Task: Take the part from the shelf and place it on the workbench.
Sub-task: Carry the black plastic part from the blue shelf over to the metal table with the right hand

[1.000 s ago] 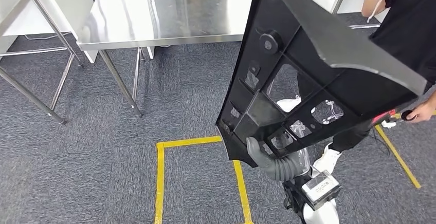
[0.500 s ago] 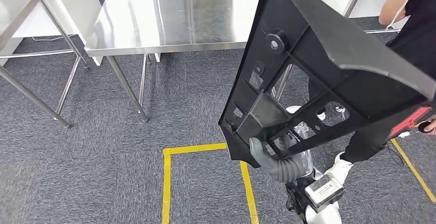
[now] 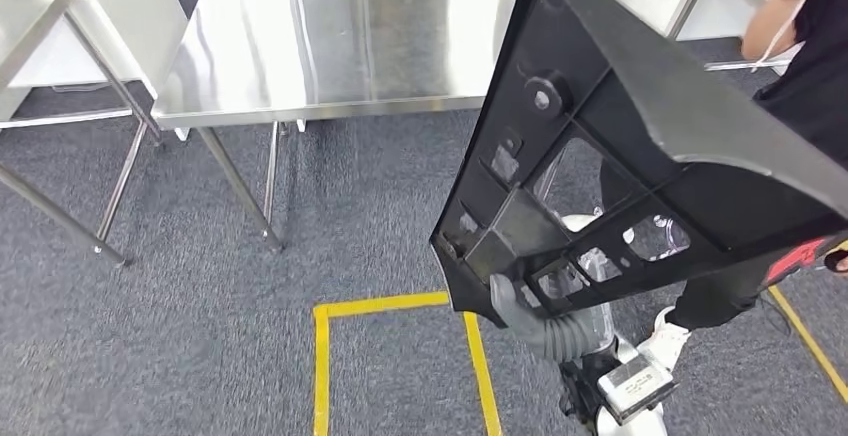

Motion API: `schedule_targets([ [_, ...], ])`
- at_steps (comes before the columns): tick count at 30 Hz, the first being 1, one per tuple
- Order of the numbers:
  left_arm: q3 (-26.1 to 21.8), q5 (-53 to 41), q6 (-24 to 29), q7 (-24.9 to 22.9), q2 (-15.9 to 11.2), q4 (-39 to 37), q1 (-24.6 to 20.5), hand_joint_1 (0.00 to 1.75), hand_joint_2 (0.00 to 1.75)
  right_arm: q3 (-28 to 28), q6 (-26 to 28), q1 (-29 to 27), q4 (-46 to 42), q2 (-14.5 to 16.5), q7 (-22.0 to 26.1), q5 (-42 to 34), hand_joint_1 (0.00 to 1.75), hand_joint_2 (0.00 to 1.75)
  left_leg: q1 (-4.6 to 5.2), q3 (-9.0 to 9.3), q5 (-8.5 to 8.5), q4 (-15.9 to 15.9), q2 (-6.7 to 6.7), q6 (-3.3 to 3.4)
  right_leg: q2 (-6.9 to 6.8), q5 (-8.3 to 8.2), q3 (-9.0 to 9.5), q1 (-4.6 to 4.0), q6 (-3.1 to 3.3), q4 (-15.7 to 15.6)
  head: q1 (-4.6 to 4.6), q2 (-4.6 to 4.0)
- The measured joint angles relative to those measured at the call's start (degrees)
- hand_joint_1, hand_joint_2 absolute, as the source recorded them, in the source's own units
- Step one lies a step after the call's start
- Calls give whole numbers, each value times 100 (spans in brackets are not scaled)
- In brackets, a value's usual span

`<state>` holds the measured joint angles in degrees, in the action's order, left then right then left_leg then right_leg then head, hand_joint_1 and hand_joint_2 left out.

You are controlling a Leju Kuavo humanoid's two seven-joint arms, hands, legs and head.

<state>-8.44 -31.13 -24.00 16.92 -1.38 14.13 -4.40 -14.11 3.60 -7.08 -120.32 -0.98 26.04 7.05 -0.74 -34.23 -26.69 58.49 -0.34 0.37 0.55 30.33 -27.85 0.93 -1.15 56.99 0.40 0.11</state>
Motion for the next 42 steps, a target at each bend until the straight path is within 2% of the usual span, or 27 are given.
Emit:
schedule_targets([
  [2, -20, 12, 0, 9, -2, 1, 0, 0, 175, 9, -5, 1, 3, 7, 6, -38, 175, 175, 37, 71, -39, -70, -12, 130, 1, -2, 58, -7, -98, 16, -4, 0],
  [4, -59, 37, 1, 26, 1, 1, 5, 0, 175, 19, -16, 7, 6, 7, 17, -85, 175, 175, 37, 208, -31, -134, -18, 226, -7, 78, 14, 1, -151, 207, 0, 0],
  [6, -113, 63, 4, 48, -1, 1, 9, 0, 175, 30, -29, 20, 9, 7, 27, -139, 175, 175, 29, 293, -43, -165, -18, 278, -14, 303, -356, 16, -143, 832, 14, 0],
  [8, -158, 81, 7, 65, -6, 0, 17, 0, 175, 54, -42, 25, 27, 8, 30, -203, 175, 175, 33, 322, -93, -165, -21, 301, -14, 527, -893, 17, -136, 1569, 24, 0],
  [9, -179, 89, 7, 69, -6, -1, 27, 0, 175, 73, -47, 26, 42, 8, 25, -235, 175, 175, 35, 351, -128, -165, -30, 298, -14, 548, -1068, 17, -154, 1719, 24, 0],
  [10, -202, 97, 7, 71, -5, -1, 38, 0, 175, 92, -51, 29, 55, 9, 18, -263, 175, 175, 36, 397, -168, -164, -40, 288, -15, 457, -1136, 19, -197, 1647, 26, 0],
  [11, -224, 102, 7, 72, -3, -1, 50, 0, 175, 108, -53, 34, 63, 11, 5, -284, 175, 175, 35, 457, -216, -164, -52, 273, -17, 265, -1103, 25, -247, 1374, 26, 0],
  [12, -244, 106, 7, 73, -1, -2, 61, 0, 175, 121, -54, 41, 69, 17, -9, -300, 175, 175, 34, 507, -269, -164, -63, 251, -24, -2, -1008, 32, -298, 975, 29, 0],
  [13, -259, 108, 7, 74, -1, -7, 66, 0, 175, 133, -54, 44, 74, 23, -21, -311, 175, 175, 41, 569, -330, -148, -70, 224, -43, -230, -924, 35, -307, 599, 29, 0],
  [15, -273, 105, 8, 75, -5, -15, 74, 0, 175, 163, -54, 52, 85, 52, -52, -319, 175, 175, 61, 633, -445, -144, -74, 146, -86, -446, -805, 3, -196, 211, 35, 0],
  [17, -283, 96, 8, 73, -16, -19, 85, 0, 175, 203, -54, 57, 88, 86, -76, -318, 175, 175, 66, 696, -495, -105, -68, 74, -86, -444, -732, 11, -43, 186, 35, 0],
  [19, -294, 87, 5, 70, -25, -19, 83, 0, 175, 231, -54, 59, 82, 121, -85, -312, 175, 175, 44, 681, -541, 82, -41, 26, -66, -435, -622, 59, 42, 156, 30, 0],
  [20, -299, 85, 0, 69, -26, -19, 76, 0, 175, 237, -54, 63, 80, 141, -87, -308, 175, 175, 29, 579, -612, 285, -23, 2, -62, -405, -554, 62, 83, 149, 26, 0],
  [21, -303, 82, -6, 69, -26, -19, 72, 0, 175, 242, -54, 65, 78, 160, -90, -303, 175, 175, 19, 382, -732, 609, -7, -26, -62, -371, -510, 53, 124, 142, 25, 0],
  [23, -308, 72, -9, 64, -26, -19, 76, 0, 175, 252, -54, 63, 77, 185, -99, -294, 175, 175, 10, -121, -1008, 1296, 4, -69, -52, -295, -443, 35, 173, 143, 20, 0],
  [24, -310, 66, -4, 58, -27, -19, 80, 0, 175, 261, -55, 57, 77, 198, -110, -285, 175, 175, 8, -329, -1059, 1477, 6, -78, -42, -251, -403, 28, 180, 143, 19, 0],
  [25, -312, 57, 0, 50, -26, -19, 82, 0, 175, 272, -60, 53, 77, 212, -122, -273, 175, 175, 8, -436, -988, 1462, 7, -75, -31, -206, -351, 23, 173, 143, 19, 0],
  [26, -313, 51, 3, 42, -25, -19, 81, 0, 175, 285, -68, 49, 77, 229, -134, -258, 175, 175, 9, -443, -784, 1250, 9, -59, -22, -156, -285, 20, 167, 143, 19, 0],
  [28, -315, 33, 3, 23, -26, -19, 78, 0, 175, 312, -95, 46, 78, 264, -144, -231, 175, 175, 27, -279, -210, 566, 16, 11, -13, -55, -140, 15, 144, 134, 24, 0],
  [30, -316, 6, 1, 5, -30, -18, 68, 0, 175, 342, -115, 52, 80, 296, -150, -222, 175, 175, 86, -173, 15, 151, 15, 98, -4, 24, -60, 9, 94, 99, 25, 0],
  [33, -318, -27, 1, -31, -27, -16, 61, 0, 175, 385, -129, 45, 70, 338, -168, -213, 175, 175, 128, -48, 51, 10, -8, 243, 0, 24, 1, -36, -39, 172, 17, 0],
  [35, -319, -41, 4, -48, -9, -15, 46, 0, 175, 414, -136, 48, 49, 357, -173, -202, 175, 175, 98, 119, 68, -84, -6, 298, -1, 89, -70, -48, -60, 442, 20, -1],
  [37, -319, -51, 5, -53, 9, -13, 25, 0, 175, 448, -141, 51, 33, 367, -179, -190, 175, 175, 81, 223, 36, -126, -10, 317, -4, 320, -437, -33, -19, 1045, 30, -1],
  [39, -320, -56, 6, -65, 21, -11, 21, 0, 175, 487, -157, 7, 24, 368, -183, -179, 175, 175, 77, 269, -30, -125, -19, 318, -6, 507, -895, -18, -59, 1610, 36, 0],
  [40, -321, -56, 6, -73, 29, -11, 26, 0, 175, 504, -167, -19, 24, 367, -184, -172, 175, 175, 75, 307, -71, -124, -26, 309, -7, 481, -1024, -9, -114, 1667, 37, 0],
  [41, -321, -56, 6, -80, 38, -11, 30, 0, 175, 520, -175, -37, 24, 366, -184, -167, 175, 175, 70, 362, -118, -122, -35, 293, -9, 342, -1052, 3, -182, 1519, 36, 0],
  [42, -321, -56, 5, -85, 48, -11, 32, 0, 175, 532, -180, -48, 24, 365, -183, -162, 175, 175, 63, 429, -172, -121, -42, 271, -13, 103, -990, 20, -264, 1185, 37, 0],
])
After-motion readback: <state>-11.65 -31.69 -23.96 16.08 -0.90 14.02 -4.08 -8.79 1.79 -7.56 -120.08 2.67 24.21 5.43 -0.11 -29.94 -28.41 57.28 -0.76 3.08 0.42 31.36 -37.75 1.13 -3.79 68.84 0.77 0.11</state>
